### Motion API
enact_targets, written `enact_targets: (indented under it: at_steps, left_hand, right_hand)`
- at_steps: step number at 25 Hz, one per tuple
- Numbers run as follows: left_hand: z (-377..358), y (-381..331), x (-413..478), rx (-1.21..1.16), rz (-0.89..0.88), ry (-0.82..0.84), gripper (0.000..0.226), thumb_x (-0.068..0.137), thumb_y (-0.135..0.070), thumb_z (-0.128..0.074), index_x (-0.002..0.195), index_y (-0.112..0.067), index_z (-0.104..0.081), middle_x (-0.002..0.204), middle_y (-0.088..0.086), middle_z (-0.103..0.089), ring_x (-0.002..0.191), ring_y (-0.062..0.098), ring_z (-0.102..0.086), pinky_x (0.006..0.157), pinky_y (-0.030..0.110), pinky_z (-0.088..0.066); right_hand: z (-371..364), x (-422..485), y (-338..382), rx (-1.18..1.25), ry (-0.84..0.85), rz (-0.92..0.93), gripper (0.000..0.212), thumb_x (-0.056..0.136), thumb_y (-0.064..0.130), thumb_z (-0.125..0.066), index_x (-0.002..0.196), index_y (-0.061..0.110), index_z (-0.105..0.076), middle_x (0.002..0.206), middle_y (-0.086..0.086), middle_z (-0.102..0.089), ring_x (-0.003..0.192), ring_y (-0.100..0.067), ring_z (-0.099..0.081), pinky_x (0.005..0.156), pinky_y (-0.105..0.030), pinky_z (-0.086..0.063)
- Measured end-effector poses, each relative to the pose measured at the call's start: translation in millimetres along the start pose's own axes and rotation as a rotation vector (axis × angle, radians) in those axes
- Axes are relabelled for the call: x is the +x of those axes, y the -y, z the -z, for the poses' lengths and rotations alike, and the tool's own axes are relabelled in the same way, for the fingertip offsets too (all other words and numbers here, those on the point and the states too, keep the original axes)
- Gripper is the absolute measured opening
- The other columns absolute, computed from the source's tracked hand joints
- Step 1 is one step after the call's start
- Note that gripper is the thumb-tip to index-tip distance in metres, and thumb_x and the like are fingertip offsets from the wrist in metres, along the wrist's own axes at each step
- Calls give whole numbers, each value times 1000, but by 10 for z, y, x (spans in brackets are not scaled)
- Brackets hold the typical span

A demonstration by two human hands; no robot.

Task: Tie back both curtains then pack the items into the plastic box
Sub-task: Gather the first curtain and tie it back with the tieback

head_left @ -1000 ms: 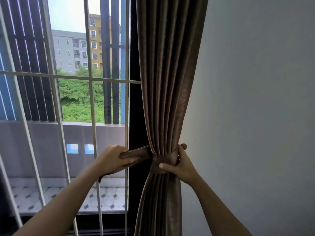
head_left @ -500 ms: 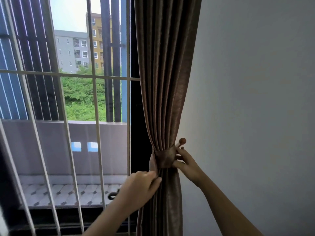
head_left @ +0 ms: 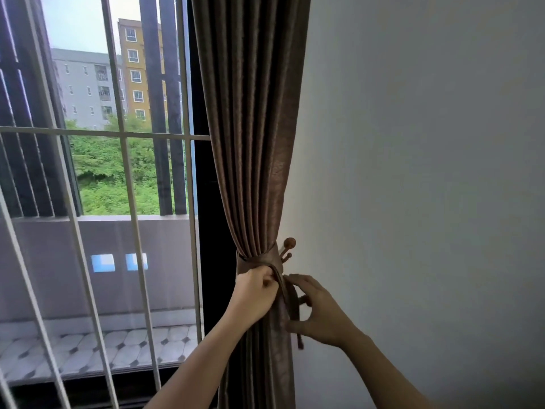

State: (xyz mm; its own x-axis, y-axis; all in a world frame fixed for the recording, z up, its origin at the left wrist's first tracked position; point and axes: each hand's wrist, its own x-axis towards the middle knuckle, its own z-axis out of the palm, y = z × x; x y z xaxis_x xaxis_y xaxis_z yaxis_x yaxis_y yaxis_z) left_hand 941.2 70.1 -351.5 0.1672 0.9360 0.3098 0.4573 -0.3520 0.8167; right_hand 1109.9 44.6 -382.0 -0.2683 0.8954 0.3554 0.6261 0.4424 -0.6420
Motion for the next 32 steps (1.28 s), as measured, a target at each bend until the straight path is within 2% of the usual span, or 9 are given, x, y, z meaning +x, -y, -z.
enact_targets:
  at_steps: [2,4,6,8,12,16,20,23,32]
  left_hand:
    - [-73,22,11,36,-74,-93,12,91,-15,-55,93,-15,-67,88,0,-71,80,10,-67,78,30,-57]
    - [-130,8,24,115,-150,-182,14,91,-16,-58,101,-14,-67,91,0,-71,81,9,-66,77,22,-54]
    - [-131,9,68,403,-391,-269,14,83,-10,-67,97,-12,-67,83,2,-69,74,12,-66,71,21,-55]
    - [-132,150,162,737,-801,-349,21,72,-5,-71,93,-9,-68,82,4,-68,74,17,-67,67,26,-58]
    - [66,395,376,1144,-1193,-295,32,86,-9,-45,110,-9,-67,116,6,-68,113,24,-61,98,37,-45]
    - [337,524,538,1263,-1299,-228,33,89,-23,-49,113,-9,-67,121,7,-67,118,25,-59,101,37,-35]
    - [612,646,588,1215,-1387,-258,38,86,-29,-52,112,-8,-69,120,7,-67,119,23,-58,99,37,-39]
    - [723,692,647,1220,-1414,-228,39,85,-30,-55,116,-9,-66,123,6,-65,120,22,-56,99,37,-40]
    - [794,775,734,1204,-1475,-266,39,82,-27,-58,117,-9,-65,123,6,-65,119,22,-57,99,37,-42]
  right_hand:
    - [-13,59,-17,-157,-113,34,66,70,33,-66,133,24,-46,125,13,-40,104,-5,-51,83,-7,-43]
    - [15,135,-42,-86,-216,-13,43,79,16,-60,122,22,-56,114,8,-47,95,-10,-56,80,-14,-47]
    - [124,194,-84,237,-299,-146,25,88,5,-55,105,23,-61,105,0,-61,88,-14,-65,76,-21,-51]
    - [252,228,-138,539,-343,-244,13,89,6,-59,95,17,-62,95,-6,-68,85,-18,-67,74,-27,-52]
    - [285,297,-295,596,-340,-242,10,88,9,-61,93,10,-69,90,-5,-69,87,-21,-62,81,-31,-50]
    - [161,450,-372,775,-279,-248,22,92,20,-57,109,10,-67,110,-10,-68,106,-21,-62,89,-28,-52]
    - [-158,670,-326,1167,-385,-361,28,95,21,-53,118,5,-53,118,-15,-63,106,-21,-63,85,-26,-55]
    - [-336,801,-269,1389,-432,-446,26,99,20,-44,109,3,-60,116,-15,-64,102,-19,-64,85,-27,-53]
    - [-433,893,-162,1254,-619,-455,21,93,9,-54,112,19,-49,94,-15,-65,84,-19,-65,79,-30,-57]
